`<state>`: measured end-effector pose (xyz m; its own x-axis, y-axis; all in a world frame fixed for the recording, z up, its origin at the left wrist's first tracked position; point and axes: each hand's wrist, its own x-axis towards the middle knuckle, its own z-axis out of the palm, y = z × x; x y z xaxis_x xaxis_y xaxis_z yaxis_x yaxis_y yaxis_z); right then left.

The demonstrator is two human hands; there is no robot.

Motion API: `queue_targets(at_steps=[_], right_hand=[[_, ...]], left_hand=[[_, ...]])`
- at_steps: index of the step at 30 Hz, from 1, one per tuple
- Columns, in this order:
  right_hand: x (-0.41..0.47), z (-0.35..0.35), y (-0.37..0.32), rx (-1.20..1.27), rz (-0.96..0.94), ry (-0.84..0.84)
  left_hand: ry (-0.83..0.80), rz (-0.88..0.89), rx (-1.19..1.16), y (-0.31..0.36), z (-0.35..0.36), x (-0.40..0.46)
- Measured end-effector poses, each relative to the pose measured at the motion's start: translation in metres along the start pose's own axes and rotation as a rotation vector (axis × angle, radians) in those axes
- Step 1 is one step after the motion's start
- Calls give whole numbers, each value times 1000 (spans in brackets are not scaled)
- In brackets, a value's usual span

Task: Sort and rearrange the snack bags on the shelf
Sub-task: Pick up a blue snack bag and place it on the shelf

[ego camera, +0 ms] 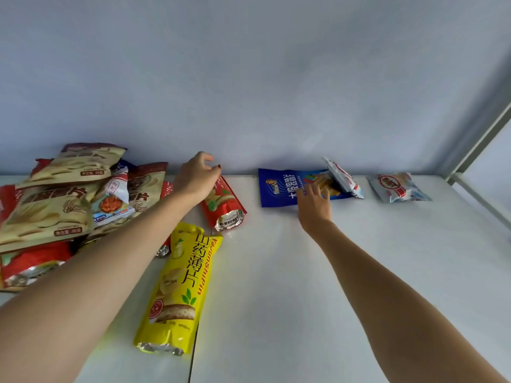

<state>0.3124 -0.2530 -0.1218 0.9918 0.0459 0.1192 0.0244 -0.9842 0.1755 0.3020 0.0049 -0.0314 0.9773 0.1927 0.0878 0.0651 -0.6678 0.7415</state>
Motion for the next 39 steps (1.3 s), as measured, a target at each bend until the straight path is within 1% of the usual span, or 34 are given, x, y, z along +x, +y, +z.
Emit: queue_targets(at_steps=[3, 5, 7, 10, 12, 15, 18, 21, 22, 24, 27, 30, 32, 37, 39], right_hand=[[8, 15, 19, -111, -58, 23], [13, 20, 24, -126, -65, 94], [17, 22, 26, -104, -49, 179], [18, 23, 31, 31, -64, 326], [15, 17, 35, 189, -66, 444], [5, -9, 45, 481, 67, 488], [-5, -42, 56, 756, 235, 467], [-21, -74, 67, 1250, 350, 461], [-28, -82, 69, 1417, 367, 454], [-44, -95, 73, 1658, 376, 399], [-66, -106, 76, 1861, 334, 249], [-84, -118, 78, 1917, 300, 172], [-93, -127, 80, 1916, 274, 161], [-117, -143, 80, 1864, 257, 145], [-123, -147, 76, 1731, 322, 153]], left_hand=[[-21, 29, 63, 4, 17, -1], [-40, 44, 74, 7, 25, -4], [-67, 56, 92, 8, 32, -8], [-114, 79, 135, 10, 37, -16], [-114, 76, 126, 12, 36, -17], [-80, 57, 85, 22, 33, -20], [-65, 34, 22, 36, 27, -24], [-28, 22, -92, 55, 23, -30], [-30, 21, -126, 61, 22, -33], [-85, 21, -197, 75, 20, -42], [-205, -28, -373, 90, 20, -55], [-345, -35, -516, 105, 17, -76], [-380, -19, -572, 113, 16, -89], [-323, 41, -649, 120, 12, -120], [-277, 55, -639, 120, 8, -131]])
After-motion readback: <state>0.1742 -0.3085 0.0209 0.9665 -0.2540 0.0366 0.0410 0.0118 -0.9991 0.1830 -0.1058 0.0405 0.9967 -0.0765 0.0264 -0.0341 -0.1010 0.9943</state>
